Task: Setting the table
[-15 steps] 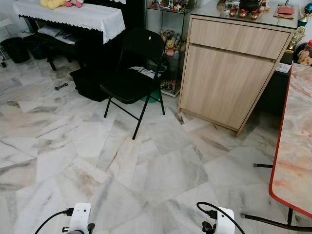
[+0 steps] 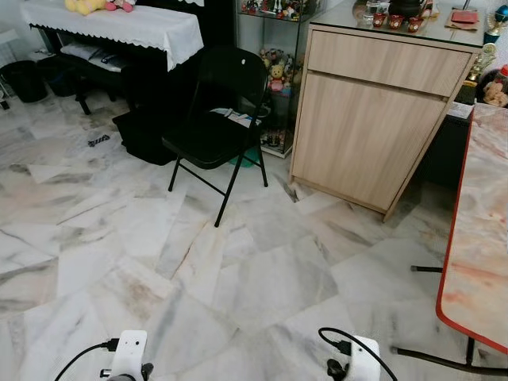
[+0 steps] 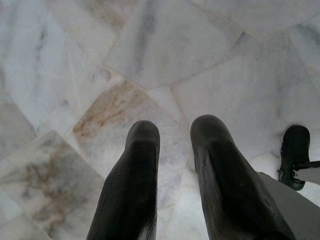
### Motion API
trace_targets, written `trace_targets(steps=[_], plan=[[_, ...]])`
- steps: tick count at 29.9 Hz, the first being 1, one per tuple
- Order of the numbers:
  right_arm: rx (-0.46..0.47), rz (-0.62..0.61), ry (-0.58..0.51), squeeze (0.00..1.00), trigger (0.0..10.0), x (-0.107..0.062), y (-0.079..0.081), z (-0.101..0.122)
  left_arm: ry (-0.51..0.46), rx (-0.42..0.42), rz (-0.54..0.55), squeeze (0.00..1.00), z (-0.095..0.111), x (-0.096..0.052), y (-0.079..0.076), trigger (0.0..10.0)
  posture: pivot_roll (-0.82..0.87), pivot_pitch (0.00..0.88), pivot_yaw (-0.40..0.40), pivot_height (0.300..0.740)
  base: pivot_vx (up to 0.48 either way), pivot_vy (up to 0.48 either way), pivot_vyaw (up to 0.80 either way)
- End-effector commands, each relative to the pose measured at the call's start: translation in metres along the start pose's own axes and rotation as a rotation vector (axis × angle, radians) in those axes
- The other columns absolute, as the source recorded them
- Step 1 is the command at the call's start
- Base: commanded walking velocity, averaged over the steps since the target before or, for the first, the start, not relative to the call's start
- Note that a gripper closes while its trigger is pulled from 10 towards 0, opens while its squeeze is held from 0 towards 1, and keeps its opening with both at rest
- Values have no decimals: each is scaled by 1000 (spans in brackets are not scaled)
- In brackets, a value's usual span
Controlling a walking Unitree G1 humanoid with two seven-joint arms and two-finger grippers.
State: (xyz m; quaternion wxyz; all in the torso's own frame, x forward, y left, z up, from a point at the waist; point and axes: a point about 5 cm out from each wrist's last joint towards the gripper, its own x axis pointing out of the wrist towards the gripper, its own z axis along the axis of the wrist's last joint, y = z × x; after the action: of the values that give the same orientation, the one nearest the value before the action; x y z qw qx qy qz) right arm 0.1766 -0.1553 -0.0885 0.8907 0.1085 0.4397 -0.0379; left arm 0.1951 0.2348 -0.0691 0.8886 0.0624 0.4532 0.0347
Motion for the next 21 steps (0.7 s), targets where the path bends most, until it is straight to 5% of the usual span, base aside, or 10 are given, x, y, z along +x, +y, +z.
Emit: trace_targets(steps=[1,14,21], plan=[[2,1,1,0,10000,0,-1,0,20,24,-5,0,-2,0,1,10000,156,0,-8,740,0,0,-750],[3,8,13,0,10000,-1,1,-4,8,27,-8,0,2,0,2,10000,159,0,0,740,0,0,-757],[1,15,16,0,10000,-1,3,-5,13,98,-17,0,3,1,0,10000,160,0,0,740,0,0,-756]])
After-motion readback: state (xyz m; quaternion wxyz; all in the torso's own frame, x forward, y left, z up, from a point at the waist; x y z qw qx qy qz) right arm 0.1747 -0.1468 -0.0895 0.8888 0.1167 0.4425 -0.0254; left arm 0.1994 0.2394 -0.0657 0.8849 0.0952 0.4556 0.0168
